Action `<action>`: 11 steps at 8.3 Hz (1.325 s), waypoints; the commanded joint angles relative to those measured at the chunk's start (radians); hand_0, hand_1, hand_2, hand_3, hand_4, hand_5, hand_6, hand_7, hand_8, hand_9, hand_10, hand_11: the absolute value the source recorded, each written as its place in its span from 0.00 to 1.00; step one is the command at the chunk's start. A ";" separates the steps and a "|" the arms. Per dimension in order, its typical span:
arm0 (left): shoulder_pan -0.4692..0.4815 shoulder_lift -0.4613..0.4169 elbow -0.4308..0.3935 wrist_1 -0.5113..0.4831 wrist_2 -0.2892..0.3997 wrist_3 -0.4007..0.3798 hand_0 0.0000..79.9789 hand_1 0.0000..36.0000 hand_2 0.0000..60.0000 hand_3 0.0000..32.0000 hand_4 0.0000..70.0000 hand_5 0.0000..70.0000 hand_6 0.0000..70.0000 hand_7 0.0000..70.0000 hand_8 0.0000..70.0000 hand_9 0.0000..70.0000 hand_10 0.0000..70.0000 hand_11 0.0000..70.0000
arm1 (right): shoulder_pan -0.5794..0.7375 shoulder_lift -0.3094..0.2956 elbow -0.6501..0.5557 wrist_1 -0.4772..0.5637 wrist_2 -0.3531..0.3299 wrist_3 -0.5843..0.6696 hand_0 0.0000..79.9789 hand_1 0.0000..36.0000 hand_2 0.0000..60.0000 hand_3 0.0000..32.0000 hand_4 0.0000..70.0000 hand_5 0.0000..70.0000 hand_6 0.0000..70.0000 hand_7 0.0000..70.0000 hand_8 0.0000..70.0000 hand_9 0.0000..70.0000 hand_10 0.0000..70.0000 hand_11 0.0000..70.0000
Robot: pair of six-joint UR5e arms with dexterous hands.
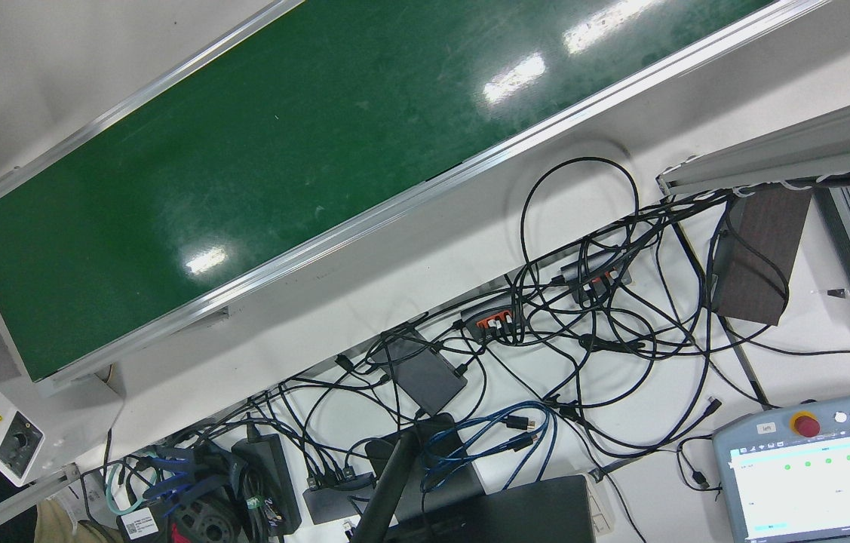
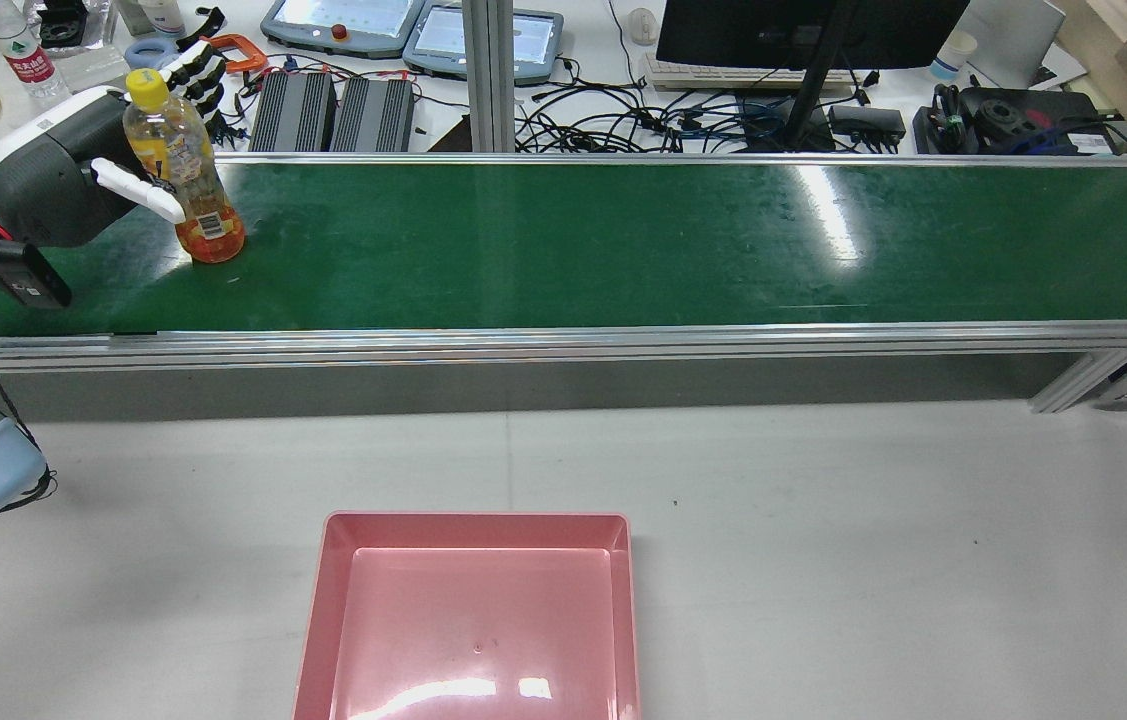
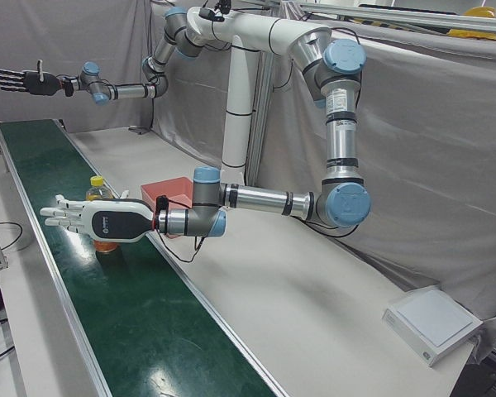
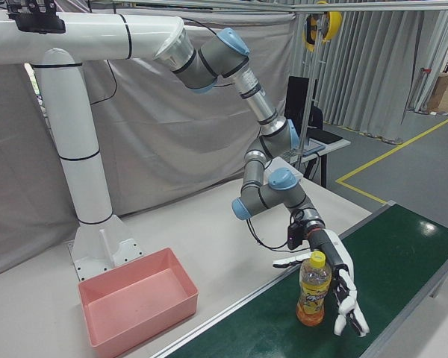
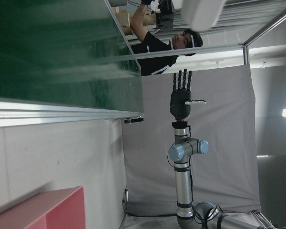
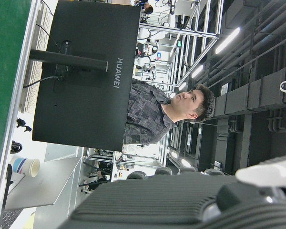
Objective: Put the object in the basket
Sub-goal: 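Close the left hand fingers around the bottle and lift it, then carry the held bottle toward the robot and over the pink basket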
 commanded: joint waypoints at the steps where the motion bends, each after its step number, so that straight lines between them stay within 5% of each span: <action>1: 0.004 0.036 -0.070 0.069 -0.061 0.009 0.82 0.61 1.00 0.00 1.00 1.00 1.00 1.00 1.00 1.00 1.00 1.00 | 0.000 0.000 0.000 0.000 0.000 0.000 0.00 0.00 0.00 0.00 0.00 0.00 0.00 0.00 0.00 0.00 0.00 0.00; 4: 0.013 0.030 -0.204 0.205 -0.048 0.017 0.77 0.70 1.00 0.00 1.00 1.00 1.00 1.00 1.00 1.00 1.00 1.00 | 0.000 0.000 0.000 0.000 0.000 -0.002 0.00 0.00 0.00 0.00 0.00 0.00 0.00 0.00 0.00 0.00 0.00 0.00; 6: 0.103 0.033 -0.310 0.279 -0.047 0.020 0.78 0.70 1.00 0.00 1.00 1.00 1.00 1.00 1.00 1.00 1.00 1.00 | 0.000 0.000 0.000 -0.001 0.000 0.000 0.00 0.00 0.00 0.00 0.00 0.00 0.00 0.00 0.00 0.00 0.00 0.00; 8: 0.166 0.041 -0.335 0.273 -0.045 0.025 0.80 0.62 1.00 0.00 1.00 1.00 1.00 1.00 1.00 1.00 1.00 1.00 | 0.000 0.000 0.000 0.000 0.000 0.000 0.00 0.00 0.00 0.00 0.00 0.00 0.00 0.00 0.00 0.00 0.00 0.00; 11: 0.336 0.037 -0.459 0.346 -0.047 0.150 0.81 0.58 0.98 0.00 1.00 1.00 1.00 1.00 1.00 1.00 1.00 1.00 | 0.000 0.000 0.000 0.000 0.000 0.000 0.00 0.00 0.00 0.00 0.00 0.00 0.00 0.00 0.00 0.00 0.00 0.00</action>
